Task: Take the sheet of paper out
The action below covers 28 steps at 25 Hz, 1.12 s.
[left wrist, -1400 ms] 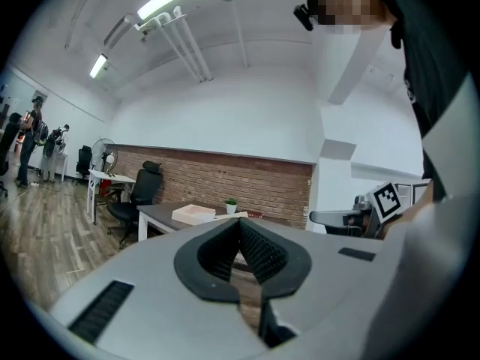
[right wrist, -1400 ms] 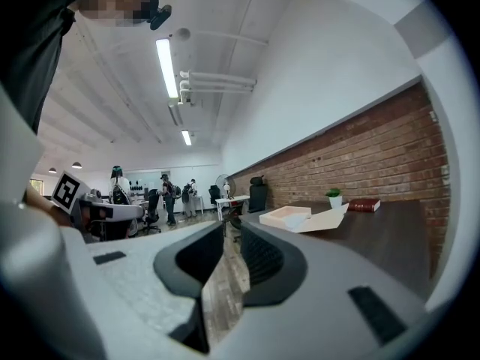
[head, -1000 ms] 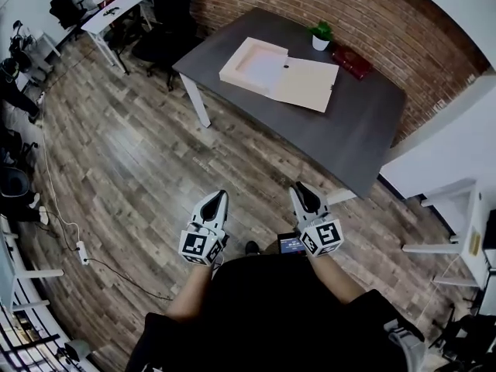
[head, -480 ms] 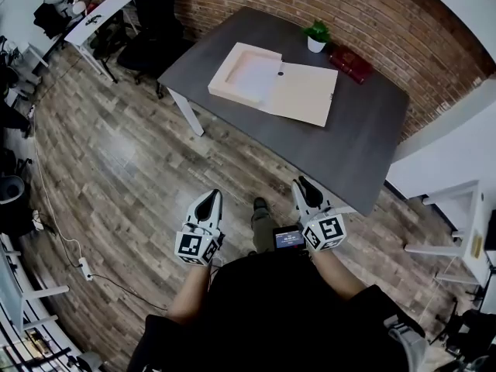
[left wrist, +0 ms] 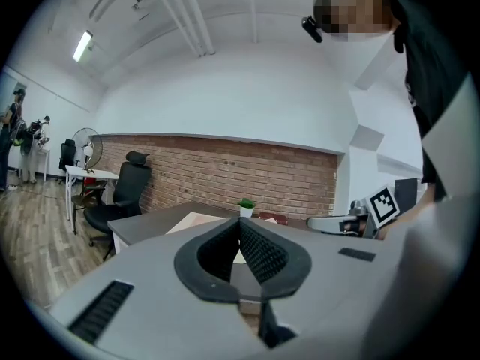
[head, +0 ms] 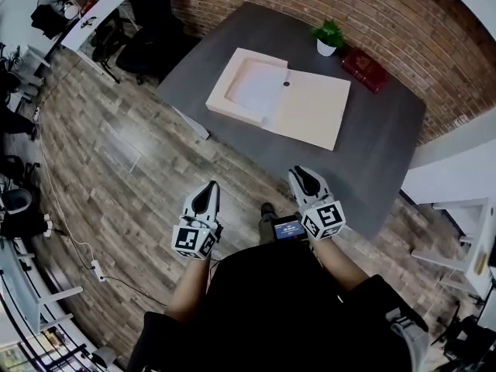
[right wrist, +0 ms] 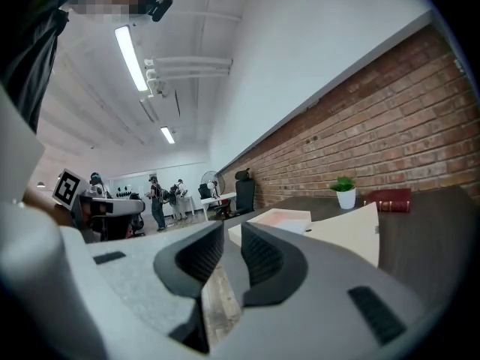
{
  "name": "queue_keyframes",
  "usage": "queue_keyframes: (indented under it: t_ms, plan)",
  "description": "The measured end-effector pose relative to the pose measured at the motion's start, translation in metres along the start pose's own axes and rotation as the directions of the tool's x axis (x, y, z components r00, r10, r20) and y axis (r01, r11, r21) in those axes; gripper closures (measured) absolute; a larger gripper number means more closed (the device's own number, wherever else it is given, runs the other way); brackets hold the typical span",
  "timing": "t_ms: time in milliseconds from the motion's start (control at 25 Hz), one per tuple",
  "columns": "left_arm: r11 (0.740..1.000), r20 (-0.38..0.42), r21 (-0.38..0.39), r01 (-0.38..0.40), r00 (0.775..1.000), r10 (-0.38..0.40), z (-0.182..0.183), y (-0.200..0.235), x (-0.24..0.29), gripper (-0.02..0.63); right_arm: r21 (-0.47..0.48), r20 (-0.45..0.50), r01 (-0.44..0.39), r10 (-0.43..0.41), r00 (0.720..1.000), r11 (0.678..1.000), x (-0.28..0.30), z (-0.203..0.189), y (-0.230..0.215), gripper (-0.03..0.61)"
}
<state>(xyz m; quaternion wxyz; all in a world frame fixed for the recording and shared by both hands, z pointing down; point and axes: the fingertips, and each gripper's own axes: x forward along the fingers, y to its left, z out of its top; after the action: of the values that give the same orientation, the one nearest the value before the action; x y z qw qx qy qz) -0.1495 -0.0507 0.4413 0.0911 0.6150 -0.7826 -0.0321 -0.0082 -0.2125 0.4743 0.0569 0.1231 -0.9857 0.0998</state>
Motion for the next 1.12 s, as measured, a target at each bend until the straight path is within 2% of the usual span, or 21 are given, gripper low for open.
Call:
queue_keyframes:
  t_ms: [160,400,640,840,1120]
  plan:
    - [0.999,0.018,-0.045,-0.021,1.000,0.022,0.010,0.024,0.042,0.618,0.001,0.004,-0.035,0.035,0.999,0.999,0.039,0.011,-0.025,0.503]
    - [1.000,0.009,-0.020,-0.019,1.000,0.019,0.013,0.039,0.095,0.618,0.002,-0.010,-0.049,0.049,0.999,0.999,0.081,0.016,-0.063,0.503]
    - [0.999,0.006,-0.033,0.001,1.000,-0.001,0.023,0.061,0.135,0.618,0.009,-0.031,-0.046,0.046,0.998,0.999,0.112,0.017,-0.076,0.503]
    - [0.998,-0.001,0.021,0.061,0.998,-0.061,0.026,0.076,0.179,0.618,0.010,-0.037,-0.006,0.007,0.999,1.000,0.140,0.015,-0.097,0.503]
    - [0.983,-0.045,-0.035,0.178,0.983,-0.180,0.016,0.108,0.246,0.618,0.019,-0.077,0.108,-0.106,0.991,0.994,0.183,0.021,-0.127,0.503]
